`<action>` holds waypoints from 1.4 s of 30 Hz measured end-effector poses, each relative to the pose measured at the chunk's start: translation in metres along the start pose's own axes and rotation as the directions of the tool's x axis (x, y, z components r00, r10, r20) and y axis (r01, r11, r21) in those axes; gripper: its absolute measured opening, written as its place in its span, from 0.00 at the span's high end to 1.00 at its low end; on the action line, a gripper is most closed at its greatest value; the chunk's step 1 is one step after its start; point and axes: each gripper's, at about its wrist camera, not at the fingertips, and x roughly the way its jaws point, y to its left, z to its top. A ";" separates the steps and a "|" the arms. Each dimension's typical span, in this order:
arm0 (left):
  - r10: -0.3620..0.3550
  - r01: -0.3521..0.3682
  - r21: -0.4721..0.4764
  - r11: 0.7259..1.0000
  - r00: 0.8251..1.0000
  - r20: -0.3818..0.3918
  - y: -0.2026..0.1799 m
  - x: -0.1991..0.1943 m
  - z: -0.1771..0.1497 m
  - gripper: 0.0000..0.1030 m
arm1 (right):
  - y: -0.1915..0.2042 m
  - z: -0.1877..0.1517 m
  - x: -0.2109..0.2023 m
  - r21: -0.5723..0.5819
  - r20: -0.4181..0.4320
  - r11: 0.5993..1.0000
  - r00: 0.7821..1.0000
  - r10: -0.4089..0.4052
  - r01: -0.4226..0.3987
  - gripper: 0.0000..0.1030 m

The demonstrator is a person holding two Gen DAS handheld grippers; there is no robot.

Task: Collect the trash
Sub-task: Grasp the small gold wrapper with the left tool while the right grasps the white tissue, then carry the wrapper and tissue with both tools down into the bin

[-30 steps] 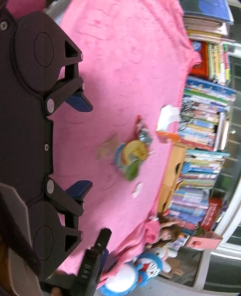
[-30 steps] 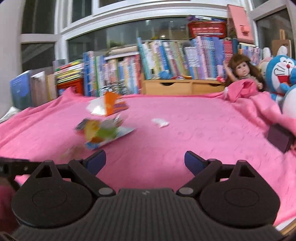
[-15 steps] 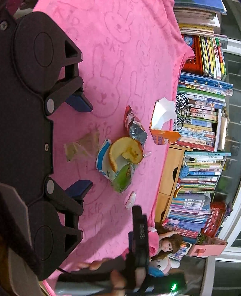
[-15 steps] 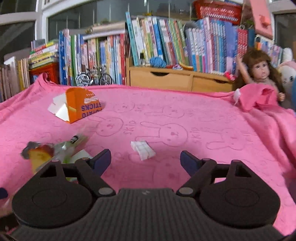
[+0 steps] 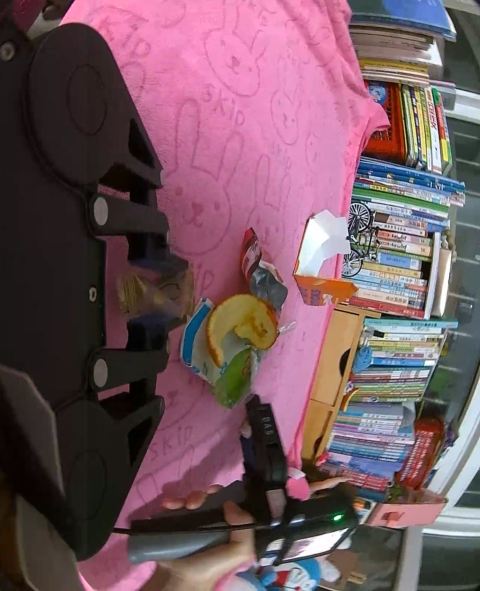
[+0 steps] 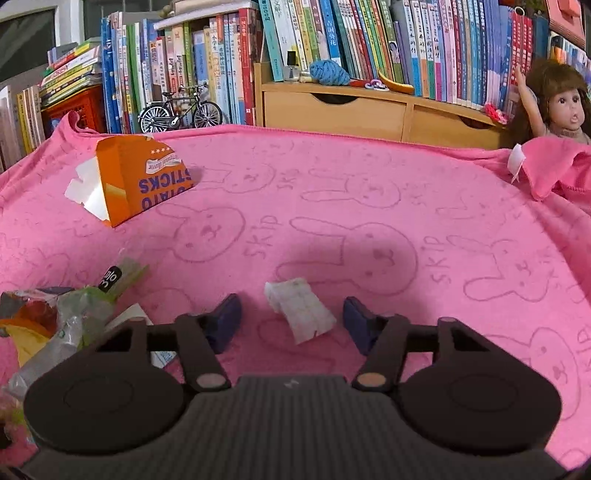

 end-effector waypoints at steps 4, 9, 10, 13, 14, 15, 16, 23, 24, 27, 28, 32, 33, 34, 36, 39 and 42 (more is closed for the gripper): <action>0.004 -0.004 0.004 1.000 1.000 0.028 0.003 -0.007 0.002 0.84 | -0.005 -0.004 -0.014 0.030 0.017 0.999 1.000 0.014 -0.015 0.70; 0.001 -0.002 0.016 1.000 0.999 0.049 0.002 -0.017 0.003 0.84 | -0.008 -0.014 -0.037 0.047 0.054 0.998 0.998 0.038 -0.040 0.70; 0.000 -0.001 0.017 1.000 0.999 0.053 0.002 -0.020 0.003 0.84 | -0.009 -0.017 -0.043 0.053 0.063 0.997 0.997 0.045 -0.048 0.70; -0.003 0.002 0.019 1.000 0.998 0.062 0.002 -0.027 0.002 0.84 | -0.006 -0.028 -0.061 0.046 0.086 0.997 0.995 0.059 -0.063 0.70; -0.005 0.003 0.018 1.000 0.998 0.063 0.003 -0.030 0.001 0.84 | -0.005 -0.032 -0.068 0.042 0.093 0.997 0.994 0.065 -0.069 0.70; -0.006 0.005 0.017 1.000 0.998 0.063 0.004 -0.032 0.000 0.84 | -0.003 -0.036 -0.073 0.039 0.098 0.996 0.993 0.071 -0.075 0.70; -0.006 0.005 0.016 1.000 0.998 0.062 0.004 -0.035 -0.001 0.84 | -0.002 -0.040 -0.079 0.038 0.104 0.996 0.992 0.077 -0.081 0.70; -0.007 0.006 0.019 1.000 0.998 0.061 0.006 -0.048 -0.004 0.84 | 0.010 -0.069 -0.119 0.011 0.143 0.992 0.982 0.121 -0.123 0.70; -0.009 0.007 0.022 1.000 0.998 0.063 0.006 -0.051 -0.006 0.84 | 0.012 -0.072 -0.124 0.007 0.149 0.992 0.981 0.126 -0.128 0.70; -0.020 0.019 0.018 1.000 0.997 0.069 0.009 -0.059 -0.011 0.84 | 0.019 -0.084 -0.139 -0.010 0.165 0.990 0.976 0.138 -0.139 0.70; -0.026 0.025 0.014 1.000 0.997 0.068 0.010 -0.061 -0.012 0.84 | 0.021 -0.089 -0.144 -0.018 0.170 0.990 0.975 0.144 -0.143 0.70; -0.041 0.040 0.013 0.999 0.997 0.067 0.012 -0.072 -0.020 0.84 | 0.027 -0.106 -0.159 -0.024 0.170 0.986 0.971 0.165 -0.164 0.70; -0.043 0.042 0.018 0.999 0.997 0.068 0.011 -0.075 -0.023 0.84 | 0.028 -0.110 -0.162 -0.028 0.170 0.986 0.971 0.168 -0.166 0.70; -0.045 0.043 0.022 0.999 0.997 0.069 0.011 -0.077 -0.024 0.84 | 0.029 -0.114 -0.165 -0.034 0.170 0.986 0.971 0.168 -0.164 0.70; -0.051 0.049 0.031 0.998 0.996 0.069 0.009 -0.081 -0.027 0.84 | 0.033 -0.121 -0.170 -0.047 0.170 0.986 0.971 0.168 -0.163 0.70; -0.051 0.048 0.042 0.998 0.996 0.068 0.005 -0.086 -0.029 0.84 | 0.036 -0.129 -0.177 -0.066 0.174 0.984 0.970 0.173 -0.164 0.70; -0.062 0.059 0.043 0.997 0.996 0.059 0.003 -0.092 -0.031 0.84 | 0.040 -0.137 -0.186 -0.077 0.179 0.982 0.966 0.185 -0.174 0.70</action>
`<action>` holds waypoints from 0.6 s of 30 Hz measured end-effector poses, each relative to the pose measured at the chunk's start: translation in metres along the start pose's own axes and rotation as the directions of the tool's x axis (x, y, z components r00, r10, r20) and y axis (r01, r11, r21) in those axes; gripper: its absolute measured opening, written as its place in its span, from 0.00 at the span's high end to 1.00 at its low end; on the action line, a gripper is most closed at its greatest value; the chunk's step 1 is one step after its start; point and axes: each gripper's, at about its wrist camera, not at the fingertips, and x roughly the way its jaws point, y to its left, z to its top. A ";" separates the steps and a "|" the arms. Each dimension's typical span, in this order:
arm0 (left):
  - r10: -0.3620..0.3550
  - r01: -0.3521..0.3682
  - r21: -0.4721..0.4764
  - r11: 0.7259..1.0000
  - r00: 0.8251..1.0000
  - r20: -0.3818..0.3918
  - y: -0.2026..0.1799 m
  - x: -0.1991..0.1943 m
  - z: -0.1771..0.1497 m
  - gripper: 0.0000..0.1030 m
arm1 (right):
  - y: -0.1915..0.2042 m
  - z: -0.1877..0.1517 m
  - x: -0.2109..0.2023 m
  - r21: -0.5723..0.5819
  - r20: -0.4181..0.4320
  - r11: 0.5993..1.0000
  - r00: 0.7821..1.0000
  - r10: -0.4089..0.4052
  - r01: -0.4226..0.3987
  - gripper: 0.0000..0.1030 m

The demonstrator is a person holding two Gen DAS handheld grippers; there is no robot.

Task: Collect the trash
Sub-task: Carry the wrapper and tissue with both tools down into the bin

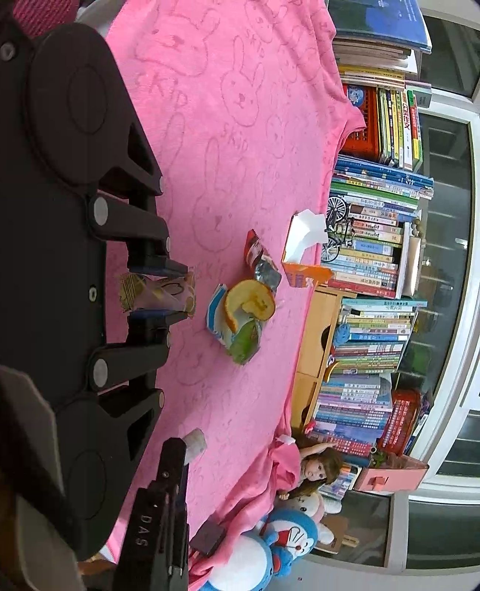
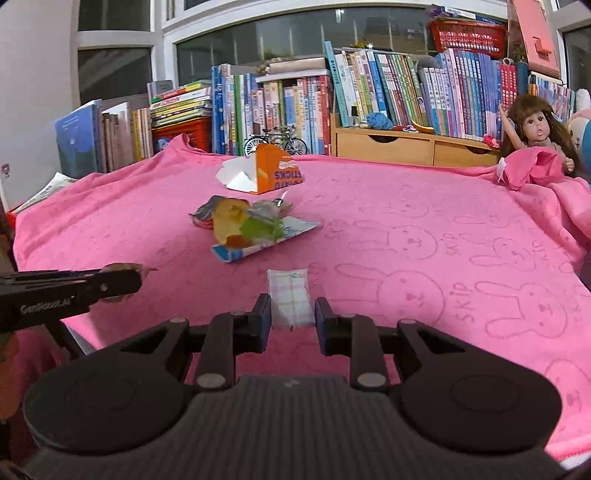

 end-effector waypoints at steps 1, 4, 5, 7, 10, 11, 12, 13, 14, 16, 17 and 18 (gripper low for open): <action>-0.005 0.005 -0.001 1.000 1.000 -0.004 -0.001 -0.003 -0.001 0.84 | 0.002 -0.002 -0.002 -0.001 0.001 1.000 1.000 0.005 -0.005 0.70; -0.023 0.023 -0.008 1.000 0.999 -0.028 -0.001 -0.012 -0.006 0.84 | 0.011 -0.011 -0.011 -0.013 -0.002 1.000 1.000 0.020 -0.020 0.70; -0.032 0.031 -0.011 0.999 0.999 -0.040 -0.002 -0.015 -0.009 0.84 | 0.014 -0.016 -0.014 -0.019 -0.004 1.000 1.000 0.023 -0.023 0.70; -0.043 0.043 -0.012 0.999 0.997 -0.065 -0.001 -0.019 -0.015 0.84 | 0.018 -0.025 -0.020 -0.027 -0.011 0.999 1.000 0.028 -0.028 0.70; -0.061 0.060 -0.007 0.998 0.990 -0.126 -0.001 -0.022 -0.026 0.84 | 0.023 -0.039 -0.028 -0.015 -0.031 0.999 0.999 0.039 -0.040 0.70; -0.066 0.066 -0.009 0.998 0.987 -0.149 0.001 -0.023 -0.029 0.84 | 0.024 -0.043 -0.029 -0.008 -0.039 0.999 0.998 0.043 -0.044 0.70; -0.071 0.070 -0.012 0.998 0.984 -0.166 0.002 -0.023 -0.033 0.84 | 0.025 -0.048 -0.032 -0.004 -0.049 0.999 0.998 0.047 -0.047 0.70; -0.073 0.071 -0.015 0.997 0.980 -0.184 0.003 -0.023 -0.036 0.84 | 0.026 -0.052 -0.034 -0.004 -0.057 0.999 0.997 0.046 -0.046 0.70; -0.074 0.072 -0.017 0.997 0.977 -0.198 0.004 -0.023 -0.039 0.84 | 0.028 -0.058 -0.035 -0.005 -0.067 0.999 0.997 0.044 -0.045 0.70; -0.073 0.072 -0.012 0.997 0.972 -0.225 0.005 -0.024 -0.047 0.84 | 0.032 -0.068 -0.037 -0.001 -0.087 0.999 0.995 0.043 -0.043 0.70; -0.071 0.071 -0.006 0.997 0.969 -0.236 0.005 -0.024 -0.051 0.84 | 0.032 -0.073 -0.036 0.008 -0.100 0.999 0.994 0.042 -0.042 0.70; -0.067 0.069 0.000 0.998 0.966 -0.248 0.004 -0.022 -0.055 0.84 | 0.032 -0.077 -0.035 0.017 -0.113 0.999 0.993 0.042 -0.040 0.70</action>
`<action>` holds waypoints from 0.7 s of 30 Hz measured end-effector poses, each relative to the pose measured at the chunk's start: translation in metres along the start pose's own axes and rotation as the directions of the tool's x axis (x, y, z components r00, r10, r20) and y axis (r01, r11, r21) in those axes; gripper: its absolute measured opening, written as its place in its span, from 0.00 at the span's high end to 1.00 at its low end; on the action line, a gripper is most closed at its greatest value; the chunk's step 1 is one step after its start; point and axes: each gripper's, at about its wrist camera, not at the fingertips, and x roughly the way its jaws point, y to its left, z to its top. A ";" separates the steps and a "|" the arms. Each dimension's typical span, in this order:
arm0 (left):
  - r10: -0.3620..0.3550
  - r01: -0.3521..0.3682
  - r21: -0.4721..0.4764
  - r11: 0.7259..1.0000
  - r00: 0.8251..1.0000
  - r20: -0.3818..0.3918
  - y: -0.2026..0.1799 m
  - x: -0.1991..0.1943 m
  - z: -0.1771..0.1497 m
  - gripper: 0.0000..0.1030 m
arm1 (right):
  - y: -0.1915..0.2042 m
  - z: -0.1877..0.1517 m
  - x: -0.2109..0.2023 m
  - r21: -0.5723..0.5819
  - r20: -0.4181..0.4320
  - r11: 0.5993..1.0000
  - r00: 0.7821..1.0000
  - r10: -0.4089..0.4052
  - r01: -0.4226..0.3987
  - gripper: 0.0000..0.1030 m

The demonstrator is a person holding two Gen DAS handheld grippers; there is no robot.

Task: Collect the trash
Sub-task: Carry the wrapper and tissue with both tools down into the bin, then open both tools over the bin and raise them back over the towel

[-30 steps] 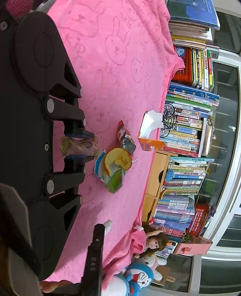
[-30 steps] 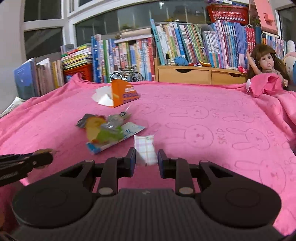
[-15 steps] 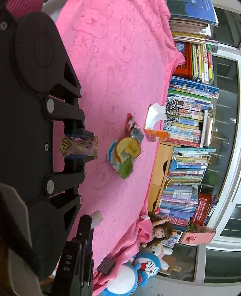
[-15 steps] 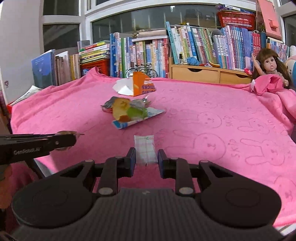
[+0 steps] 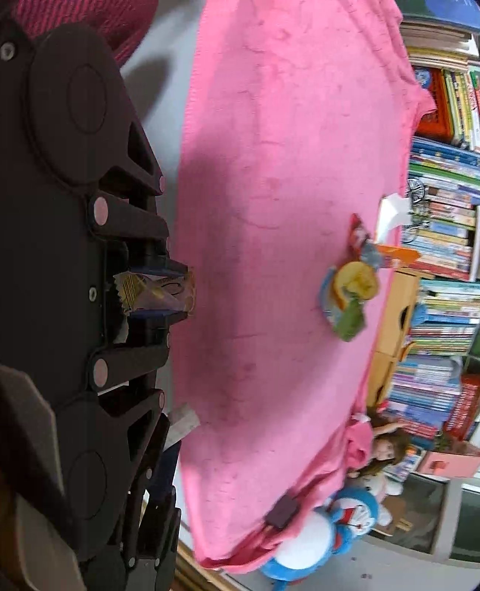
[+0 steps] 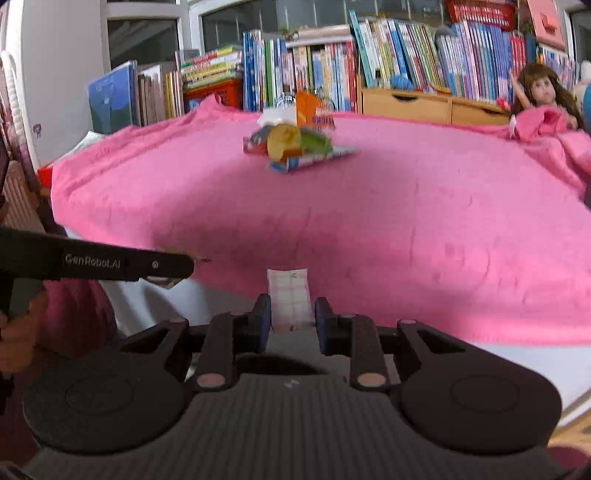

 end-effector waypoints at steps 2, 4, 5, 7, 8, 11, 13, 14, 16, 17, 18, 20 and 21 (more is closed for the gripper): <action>0.008 -0.007 0.008 1.000 0.999 -0.039 -0.001 0.007 -0.009 0.84 | 0.001 -0.010 0.005 0.016 -0.030 1.000 1.000 -0.008 0.009 0.70; 0.008 -0.008 0.005 1.000 0.996 -0.086 -0.002 0.016 -0.016 0.84 | 0.001 -0.019 0.012 0.038 -0.064 0.999 0.998 -0.009 0.012 0.70; 0.010 -0.010 0.000 1.000 0.994 -0.110 -0.001 0.021 -0.020 0.84 | 0.002 -0.023 0.015 0.046 -0.077 0.999 0.997 -0.010 0.013 0.70; 0.017 -0.018 -0.004 1.000 0.989 -0.150 0.000 0.032 -0.028 0.84 | 0.002 -0.030 0.020 0.056 -0.105 0.998 0.994 -0.013 0.018 0.69; 0.023 -0.024 -0.004 1.000 0.985 -0.170 0.000 0.037 -0.032 0.84 | 0.003 -0.034 0.022 0.057 -0.119 0.998 0.993 -0.015 0.022 0.69; 0.033 -0.033 0.001 0.999 0.974 -0.222 0.002 0.050 -0.042 0.84 | 0.003 -0.044 0.028 0.071 -0.155 0.997 0.988 -0.021 0.032 0.69; 0.034 -0.036 -0.003 0.999 0.968 -0.250 0.004 0.056 -0.048 0.83 | 0.004 -0.050 0.031 0.077 -0.173 0.996 0.985 -0.023 0.036 0.69; 0.034 -0.037 -0.006 0.999 0.964 -0.265 0.005 0.058 -0.050 0.83 | 0.005 -0.052 0.033 0.076 -0.180 0.996 0.983 -0.025 0.039 0.69; 0.037 -0.040 -0.005 0.999 0.957 -0.288 0.006 0.062 -0.053 0.83 | 0.007 -0.057 0.035 0.071 -0.195 0.997 0.980 -0.028 0.043 0.67; 0.040 -0.042 0.001 0.999 0.953 -0.299 0.006 0.063 -0.054 0.82 | 0.007 -0.058 0.036 0.067 -0.201 0.997 0.979 -0.029 0.044 0.67; 0.044 -0.043 0.008 0.999 0.949 -0.313 0.006 0.066 -0.055 0.82 | 0.008 -0.059 0.037 0.063 -0.207 0.997 0.978 -0.030 0.044 0.66; 0.043 -0.043 0.008 0.999 0.943 -0.331 0.008 0.068 -0.057 0.82 | 0.010 -0.062 0.039 0.055 -0.217 0.998 0.976 -0.030 0.043 0.66; 0.040 -0.041 0.004 0.999 0.940 -0.338 0.009 0.069 -0.058 0.82 | 0.011 -0.062 0.040 0.052 -0.220 0.998 0.975 -0.030 0.042 0.66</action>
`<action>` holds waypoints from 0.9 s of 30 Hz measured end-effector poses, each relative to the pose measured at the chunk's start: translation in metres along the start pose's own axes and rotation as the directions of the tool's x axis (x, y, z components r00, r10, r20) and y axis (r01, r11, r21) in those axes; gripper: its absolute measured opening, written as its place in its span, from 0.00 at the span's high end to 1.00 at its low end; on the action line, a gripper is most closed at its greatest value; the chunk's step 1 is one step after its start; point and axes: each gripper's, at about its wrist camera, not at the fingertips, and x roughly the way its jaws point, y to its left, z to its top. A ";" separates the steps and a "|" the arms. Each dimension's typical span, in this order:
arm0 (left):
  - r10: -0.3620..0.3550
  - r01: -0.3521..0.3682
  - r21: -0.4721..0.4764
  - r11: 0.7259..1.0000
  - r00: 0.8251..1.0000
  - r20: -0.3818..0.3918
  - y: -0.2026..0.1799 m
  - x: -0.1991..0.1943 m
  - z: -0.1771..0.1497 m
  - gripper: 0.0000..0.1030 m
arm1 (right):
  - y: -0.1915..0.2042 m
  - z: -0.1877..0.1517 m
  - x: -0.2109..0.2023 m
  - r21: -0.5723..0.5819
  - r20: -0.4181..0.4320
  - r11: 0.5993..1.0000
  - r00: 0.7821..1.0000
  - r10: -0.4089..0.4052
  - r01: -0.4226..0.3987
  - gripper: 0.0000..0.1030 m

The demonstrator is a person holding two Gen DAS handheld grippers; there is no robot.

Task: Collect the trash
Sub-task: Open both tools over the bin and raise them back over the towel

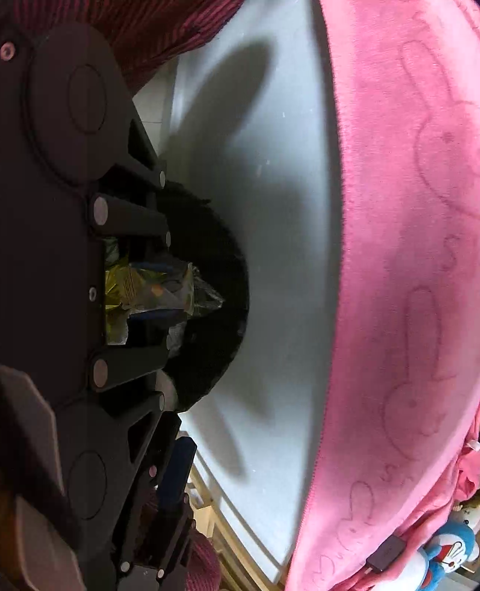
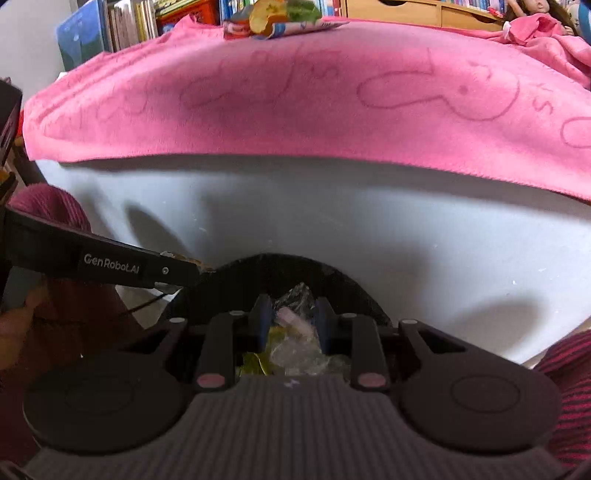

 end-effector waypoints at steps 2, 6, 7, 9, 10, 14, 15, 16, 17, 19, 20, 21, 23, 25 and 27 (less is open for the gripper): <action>-0.004 0.004 -0.004 1.000 1.000 -0.010 0.001 0.002 0.000 0.82 | 0.002 0.000 0.001 -0.005 -0.003 1.000 1.000 0.001 -0.001 0.65; 0.002 -0.002 0.006 1.000 1.000 -0.008 0.000 0.003 0.003 0.75 | 0.003 0.001 0.001 -0.014 0.001 1.000 1.000 -0.006 0.006 0.61; 0.004 -0.004 0.006 1.000 1.000 -0.006 -0.003 0.002 0.004 0.67 | 0.003 0.002 0.001 -0.013 0.003 1.000 1.000 -0.006 0.006 0.56; 0.007 -0.007 0.002 1.000 1.000 -0.002 -0.003 0.002 0.005 0.54 | 0.003 0.003 0.001 -0.010 0.005 1.000 1.000 -0.005 0.005 0.51; 0.006 -0.006 0.004 1.000 1.000 -0.001 -0.003 0.001 0.005 0.53 | 0.002 0.004 0.001 -0.010 0.007 1.000 1.000 -0.004 0.004 0.51; 0.016 -0.016 0.005 1.000 1.000 0.003 -0.003 0.001 0.007 0.43 | 0.002 0.004 0.000 -0.005 0.011 1.000 1.000 -0.007 0.007 0.46; 0.020 -0.020 0.007 1.000 1.000 0.005 -0.004 0.001 0.007 0.42 | 0.002 0.004 -0.001 -0.003 0.013 1.000 1.000 -0.008 0.008 0.46; 0.024 -0.024 0.009 1.000 1.000 0.009 -0.004 0.000 0.007 0.41 | 0.002 0.004 -0.001 0.000 0.014 1.000 1.000 -0.009 0.009 0.45; 0.028 -0.029 0.012 1.000 1.000 0.013 -0.004 -0.001 0.008 0.40 | 0.002 0.004 -0.002 0.003 0.016 1.000 1.000 -0.009 0.009 0.45; 0.038 -0.039 0.021 0.999 0.999 0.029 -0.005 -0.004 0.009 0.37 | 0.002 0.004 -0.003 0.009 0.021 1.000 1.000 -0.008 0.008 0.42; 0.043 -0.044 0.027 0.999 0.998 0.039 -0.006 -0.006 0.010 0.34 | 0.002 0.005 -0.004 0.013 0.025 1.000 1.000 -0.008 0.007 0.42; 0.045 -0.046 0.030 0.998 0.998 0.048 -0.006 -0.009 0.010 0.32 | 0.000 0.006 -0.005 0.016 0.028 1.000 1.000 -0.007 0.006 0.40; 0.045 -0.048 0.035 0.998 0.997 0.069 -0.008 -0.015 0.013 0.29 | -0.002 0.008 -0.008 0.028 0.040 1.000 0.999 -0.002 0.001 0.37; 0.051 -0.055 0.036 0.998 0.994 0.098 -0.010 -0.022 0.016 0.28 | -0.004 0.011 -0.012 0.045 0.056 0.999 0.998 0.013 -0.015 0.32; 0.049 -0.055 0.044 0.998 0.990 0.135 -0.011 -0.033 0.019 0.26 | -0.006 0.015 -0.020 0.050 0.085 0.998 0.996 0.024 -0.029 0.27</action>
